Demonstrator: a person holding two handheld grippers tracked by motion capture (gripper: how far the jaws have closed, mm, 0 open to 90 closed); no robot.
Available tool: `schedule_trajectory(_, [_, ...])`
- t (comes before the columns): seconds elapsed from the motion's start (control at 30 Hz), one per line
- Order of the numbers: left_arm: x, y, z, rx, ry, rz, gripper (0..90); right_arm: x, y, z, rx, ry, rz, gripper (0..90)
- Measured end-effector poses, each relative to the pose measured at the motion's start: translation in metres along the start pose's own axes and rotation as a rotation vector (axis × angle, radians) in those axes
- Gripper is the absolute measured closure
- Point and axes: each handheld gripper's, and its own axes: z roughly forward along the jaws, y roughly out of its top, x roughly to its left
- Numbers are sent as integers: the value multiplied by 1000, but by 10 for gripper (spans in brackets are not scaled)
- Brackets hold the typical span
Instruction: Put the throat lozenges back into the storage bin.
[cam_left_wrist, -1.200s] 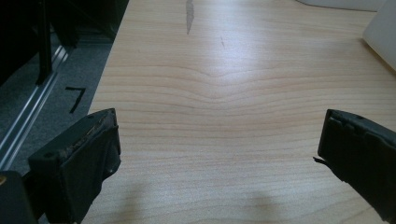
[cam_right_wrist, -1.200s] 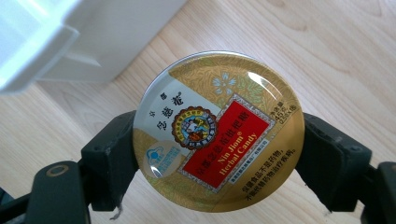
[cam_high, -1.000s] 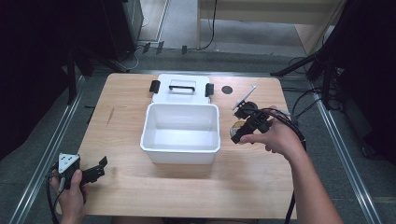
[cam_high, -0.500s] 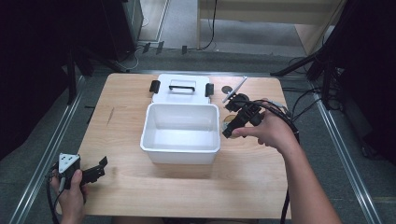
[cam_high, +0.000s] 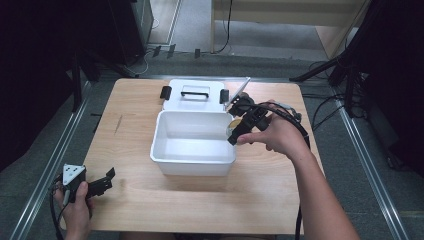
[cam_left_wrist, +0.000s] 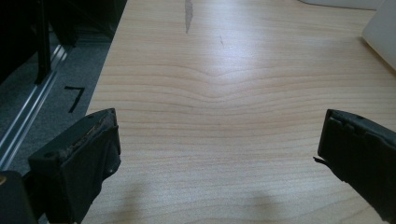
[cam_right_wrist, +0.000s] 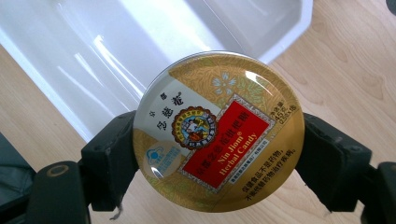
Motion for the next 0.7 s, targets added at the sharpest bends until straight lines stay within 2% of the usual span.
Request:
schedule_trajectory(0.5, [-1,1,1,7,-7,5,0,23,27,4,-1,4,-69,200])
schedule_trajectory(0.63, [-1,1,1,6,-7,4,0,30,32,10,7,3,-95,200])
schedule_trajectory(0.7, [-1,1,1,6,-7,2,0,33,34,15,9,-5,-127,199])
